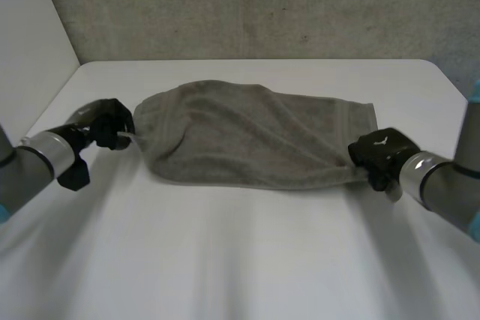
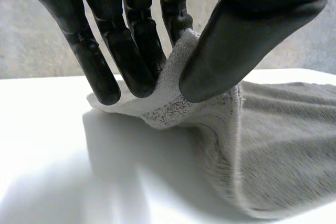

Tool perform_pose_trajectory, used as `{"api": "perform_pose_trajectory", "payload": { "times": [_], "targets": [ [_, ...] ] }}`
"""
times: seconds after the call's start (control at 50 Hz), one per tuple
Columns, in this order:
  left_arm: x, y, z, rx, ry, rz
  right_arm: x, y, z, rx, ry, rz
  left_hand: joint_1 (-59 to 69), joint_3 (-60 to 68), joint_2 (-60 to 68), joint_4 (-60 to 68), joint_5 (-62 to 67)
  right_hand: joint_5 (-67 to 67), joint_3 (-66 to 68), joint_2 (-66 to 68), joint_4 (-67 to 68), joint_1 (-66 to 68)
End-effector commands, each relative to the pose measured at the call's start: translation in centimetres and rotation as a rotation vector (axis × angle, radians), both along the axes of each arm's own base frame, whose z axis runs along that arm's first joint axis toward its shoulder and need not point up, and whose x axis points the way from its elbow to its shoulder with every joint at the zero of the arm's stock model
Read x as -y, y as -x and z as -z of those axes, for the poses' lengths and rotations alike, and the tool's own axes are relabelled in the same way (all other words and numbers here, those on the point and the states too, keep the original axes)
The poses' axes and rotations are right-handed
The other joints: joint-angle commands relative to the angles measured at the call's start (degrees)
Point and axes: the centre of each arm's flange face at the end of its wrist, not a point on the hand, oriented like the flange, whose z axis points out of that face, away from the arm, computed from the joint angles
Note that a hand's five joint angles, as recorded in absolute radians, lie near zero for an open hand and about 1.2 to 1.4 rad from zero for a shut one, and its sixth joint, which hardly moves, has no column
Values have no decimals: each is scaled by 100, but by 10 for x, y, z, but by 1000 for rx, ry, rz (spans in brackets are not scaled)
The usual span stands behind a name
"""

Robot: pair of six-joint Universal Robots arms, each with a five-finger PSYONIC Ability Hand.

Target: Fold the towel.

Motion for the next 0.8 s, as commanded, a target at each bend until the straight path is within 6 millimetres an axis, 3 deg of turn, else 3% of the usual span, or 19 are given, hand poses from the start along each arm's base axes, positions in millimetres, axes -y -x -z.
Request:
{"api": "perform_pose_trajectory", "payload": {
  "times": [0.02,0.06,0.08,0.12,0.2,0.38,0.44,0.48,0.58,0.68,0.74,0.8],
  "targets": [
    [-9,-12,-33,-31,54,15,-14,14,-56,53,105,5,32,28,37,0,78,343,450,658,339,418],
    [-16,-20,-56,-55,93,14,-19,16,-65,58,109,4,32,28,37,0,78,343,450,658,339,418],
    [-16,-20,-57,-55,93,14,-19,16,-66,58,109,4,32,28,37,0,78,343,450,658,339,418],
    [-22,-33,-75,-100,118,-29,-33,22,-85,68,97,-2,32,28,37,0,78,343,450,658,339,418],
    [-28,-45,-85,-143,123,-64,-43,29,-101,87,84,-14,49,45,54,17,95,343,450,658,339,418],
    [-44,-53,-67,-179,44,-47,-29,62,-116,75,62,30,49,45,54,17,95,343,450,658,339,418],
    [-44,-55,-65,-180,34,-57,-20,84,-126,38,66,82,49,45,54,17,95,343,450,658,339,418],
    [-41,-67,-66,-184,37,-94,-19,86,-130,34,70,82,49,45,54,17,95,343,450,658,339,418],
    [-40,-76,-78,-185,65,-100,-20,83,-137,62,73,49,66,62,71,34,112,343,450,658,339,418],
    [-34,-72,-94,-184,113,-68,-17,80,-144,116,93,41,82,79,88,51,129,343,450,658,339,418],
    [-28,-68,-103,-201,138,-51,-3,78,-144,172,116,54,82,79,88,51,129,343,450,658,339,418],
    [-15,-57,-102,-251,114,-18,16,59,-144,226,161,16,116,112,121,84,162,343,450,658,339,418]
  ]
}}
